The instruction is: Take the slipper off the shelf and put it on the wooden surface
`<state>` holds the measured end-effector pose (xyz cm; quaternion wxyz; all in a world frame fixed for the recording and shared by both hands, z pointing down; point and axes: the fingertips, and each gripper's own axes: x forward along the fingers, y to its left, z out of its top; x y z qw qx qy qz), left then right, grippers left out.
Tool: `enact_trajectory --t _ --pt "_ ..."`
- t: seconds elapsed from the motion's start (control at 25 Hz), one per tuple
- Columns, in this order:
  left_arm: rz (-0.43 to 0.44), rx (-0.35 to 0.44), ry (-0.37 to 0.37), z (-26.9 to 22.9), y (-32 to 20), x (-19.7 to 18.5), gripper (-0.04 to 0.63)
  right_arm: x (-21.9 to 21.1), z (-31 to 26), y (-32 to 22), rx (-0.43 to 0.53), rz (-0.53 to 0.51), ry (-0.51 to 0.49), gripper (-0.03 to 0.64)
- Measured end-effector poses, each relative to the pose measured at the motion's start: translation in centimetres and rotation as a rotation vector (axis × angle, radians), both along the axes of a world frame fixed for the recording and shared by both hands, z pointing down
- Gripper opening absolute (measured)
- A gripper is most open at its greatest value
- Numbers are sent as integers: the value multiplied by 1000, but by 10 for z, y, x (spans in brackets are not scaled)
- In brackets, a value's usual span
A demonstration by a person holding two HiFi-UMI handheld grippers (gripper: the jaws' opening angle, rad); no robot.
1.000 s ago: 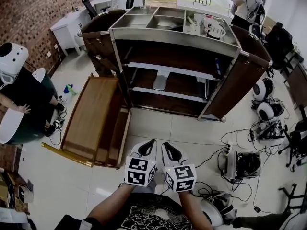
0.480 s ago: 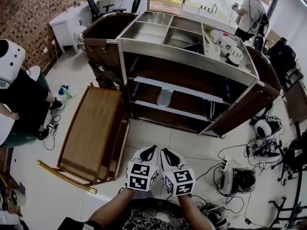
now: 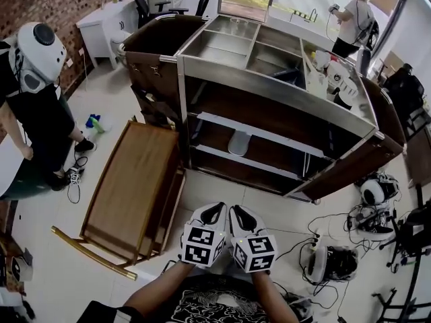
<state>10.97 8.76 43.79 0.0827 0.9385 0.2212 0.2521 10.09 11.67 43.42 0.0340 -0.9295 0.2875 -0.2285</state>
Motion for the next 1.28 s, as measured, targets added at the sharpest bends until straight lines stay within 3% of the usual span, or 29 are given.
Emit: enact_trajectory --t 0.52,0.76,1.28 --pt "-65 7 17 14 23 101 5 112 22 30 1 -54 -2 14" --pt "-141 -1 31 29 31 158 6 177 49 37 -1 -90 -27 21" --pt "-188 8 29 130 17 246 5 280 160 42 -32 -50 -50 26"
